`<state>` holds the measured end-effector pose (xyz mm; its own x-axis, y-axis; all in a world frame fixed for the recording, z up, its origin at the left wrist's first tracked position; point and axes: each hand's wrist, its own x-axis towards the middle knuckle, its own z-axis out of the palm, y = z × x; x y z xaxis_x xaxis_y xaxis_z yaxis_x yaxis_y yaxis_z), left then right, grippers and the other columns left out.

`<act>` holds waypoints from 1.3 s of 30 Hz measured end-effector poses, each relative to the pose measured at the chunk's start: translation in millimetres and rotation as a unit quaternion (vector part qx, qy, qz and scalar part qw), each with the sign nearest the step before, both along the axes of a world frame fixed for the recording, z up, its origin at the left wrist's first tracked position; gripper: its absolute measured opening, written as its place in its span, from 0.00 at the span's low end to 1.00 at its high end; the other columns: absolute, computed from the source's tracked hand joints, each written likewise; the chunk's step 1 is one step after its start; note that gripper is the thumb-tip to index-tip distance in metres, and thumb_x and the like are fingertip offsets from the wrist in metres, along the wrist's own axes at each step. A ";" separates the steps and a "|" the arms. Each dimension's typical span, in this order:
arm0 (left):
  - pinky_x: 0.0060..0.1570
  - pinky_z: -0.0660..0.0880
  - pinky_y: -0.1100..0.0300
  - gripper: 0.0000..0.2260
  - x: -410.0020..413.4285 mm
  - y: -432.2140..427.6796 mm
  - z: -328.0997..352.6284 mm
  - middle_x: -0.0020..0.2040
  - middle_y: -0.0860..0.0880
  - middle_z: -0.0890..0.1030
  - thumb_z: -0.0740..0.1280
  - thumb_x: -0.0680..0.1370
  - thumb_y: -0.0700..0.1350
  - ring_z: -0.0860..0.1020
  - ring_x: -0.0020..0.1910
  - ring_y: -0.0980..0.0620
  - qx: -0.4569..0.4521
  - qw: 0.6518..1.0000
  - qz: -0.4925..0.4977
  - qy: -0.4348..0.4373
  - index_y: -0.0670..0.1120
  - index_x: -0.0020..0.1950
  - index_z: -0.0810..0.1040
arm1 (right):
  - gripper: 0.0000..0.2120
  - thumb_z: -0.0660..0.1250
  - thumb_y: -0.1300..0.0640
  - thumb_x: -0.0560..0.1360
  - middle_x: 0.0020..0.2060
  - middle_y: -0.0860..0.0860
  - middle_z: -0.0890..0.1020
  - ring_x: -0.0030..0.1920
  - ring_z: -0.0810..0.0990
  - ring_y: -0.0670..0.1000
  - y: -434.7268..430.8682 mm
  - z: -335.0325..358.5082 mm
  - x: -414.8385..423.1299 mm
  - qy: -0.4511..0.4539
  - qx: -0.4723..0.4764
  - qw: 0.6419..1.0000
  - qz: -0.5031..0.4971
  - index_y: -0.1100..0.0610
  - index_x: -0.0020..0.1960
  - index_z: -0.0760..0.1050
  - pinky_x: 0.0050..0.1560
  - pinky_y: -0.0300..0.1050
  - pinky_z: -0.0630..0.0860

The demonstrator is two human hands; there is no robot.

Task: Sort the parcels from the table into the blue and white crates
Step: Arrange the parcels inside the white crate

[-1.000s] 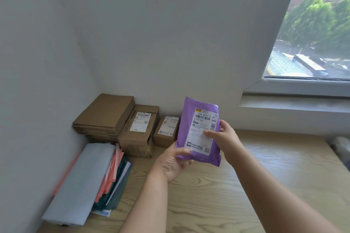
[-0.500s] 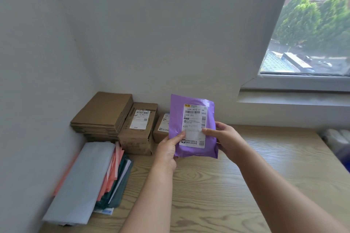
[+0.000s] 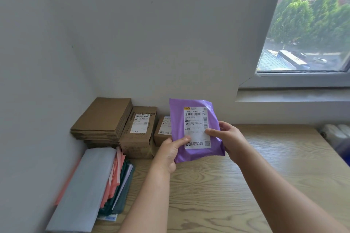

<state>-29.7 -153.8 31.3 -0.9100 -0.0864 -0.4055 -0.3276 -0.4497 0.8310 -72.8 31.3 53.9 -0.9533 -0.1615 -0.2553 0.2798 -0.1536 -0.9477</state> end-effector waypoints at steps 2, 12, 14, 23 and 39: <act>0.57 0.79 0.46 0.16 -0.5 4.7 -2.3 0.51 0.41 0.86 0.75 0.71 0.37 0.85 0.51 0.42 -0.013 1.000 -0.028 0.005 0.40 0.58 0.81 | 0.16 0.75 0.66 0.71 0.51 0.57 0.86 0.51 0.85 0.60 2.5 0.0 1.5 -0.008 -0.005 1.000 -0.009 0.61 0.58 0.79 0.54 0.63 0.81; 0.49 0.82 0.51 0.13 -9.6 23.5 2.6 0.48 0.42 0.86 0.76 0.72 0.40 0.85 0.49 0.44 -0.062 0.997 -0.041 0.017 0.41 0.56 0.83 | 0.09 0.72 0.65 0.74 0.48 0.61 0.86 0.50 0.85 0.62 19.3 6.3 8.4 -0.009 0.013 1.000 -0.006 0.63 0.54 0.82 0.45 0.49 0.84; 0.47 0.82 0.51 0.13 -12.0 23.1 6.5 0.48 0.43 0.87 0.76 0.72 0.39 0.86 0.48 0.44 -0.068 0.997 -0.041 0.021 0.42 0.56 0.83 | 0.10 0.72 0.65 0.74 0.48 0.61 0.86 0.49 0.85 0.61 19.5 7.8 8.9 -0.006 0.011 1.000 -0.013 0.63 0.55 0.82 0.40 0.46 0.83; 0.45 0.83 0.53 0.12 -34.4 36.8 22.3 0.47 0.42 0.87 0.76 0.73 0.38 0.86 0.47 0.44 -0.097 0.989 -0.099 0.047 0.41 0.56 0.83 | 0.14 0.70 0.64 0.76 0.52 0.61 0.85 0.52 0.85 0.61 39.1 14.2 17.6 -0.008 -0.049 0.998 -0.023 0.63 0.62 0.77 0.43 0.49 0.84; 0.59 0.79 0.43 0.27 -17.9 223.4 -10.2 0.52 0.39 0.85 0.79 0.61 0.43 0.84 0.53 0.39 -0.073 0.928 -0.363 0.038 0.38 0.59 0.82 | 0.15 0.70 0.67 0.75 0.52 0.61 0.85 0.54 0.84 0.62 196.9 -24.5 119.5 -0.016 -0.052 0.960 -0.275 0.64 0.61 0.78 0.58 0.57 0.80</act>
<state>-47.6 69.6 21.1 -0.7750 0.5123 -0.3701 -0.4384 -0.0141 0.8987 46.7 228.3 29.3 -0.8936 0.3379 -0.2955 0.1576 -0.3800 -0.9114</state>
